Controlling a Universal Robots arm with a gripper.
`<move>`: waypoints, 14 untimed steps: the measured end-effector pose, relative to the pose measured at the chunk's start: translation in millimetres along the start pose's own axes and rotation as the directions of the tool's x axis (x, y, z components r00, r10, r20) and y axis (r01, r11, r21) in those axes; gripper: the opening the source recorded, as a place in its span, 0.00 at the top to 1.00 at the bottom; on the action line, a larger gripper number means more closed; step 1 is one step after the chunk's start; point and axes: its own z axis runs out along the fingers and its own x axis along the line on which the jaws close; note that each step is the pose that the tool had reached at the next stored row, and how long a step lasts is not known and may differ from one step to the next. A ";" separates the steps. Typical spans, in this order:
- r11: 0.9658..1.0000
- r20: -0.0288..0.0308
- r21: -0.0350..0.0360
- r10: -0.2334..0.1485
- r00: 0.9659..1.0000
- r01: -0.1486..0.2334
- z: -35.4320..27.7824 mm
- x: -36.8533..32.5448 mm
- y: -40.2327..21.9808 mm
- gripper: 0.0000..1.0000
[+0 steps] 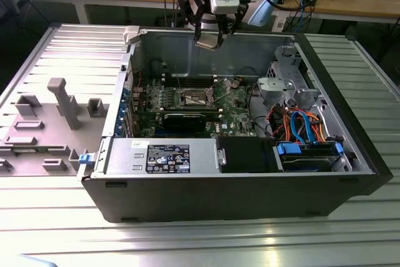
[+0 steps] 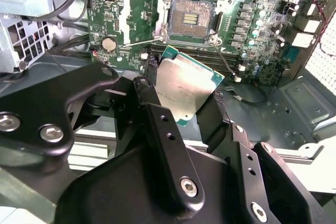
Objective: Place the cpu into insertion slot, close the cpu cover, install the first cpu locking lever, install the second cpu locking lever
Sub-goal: 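Place the cpu into insertion slot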
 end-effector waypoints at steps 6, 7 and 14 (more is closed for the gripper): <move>0.999 0.004 -0.001 0.043 0.999 -0.043 0.7 0.0 0.0 0.45; 0.999 0.004 -0.001 0.050 0.999 -0.050 0.9 0.0 0.0 0.45; 0.997 0.006 -0.001 0.071 0.997 -0.071 1.3 0.5 -0.3 0.45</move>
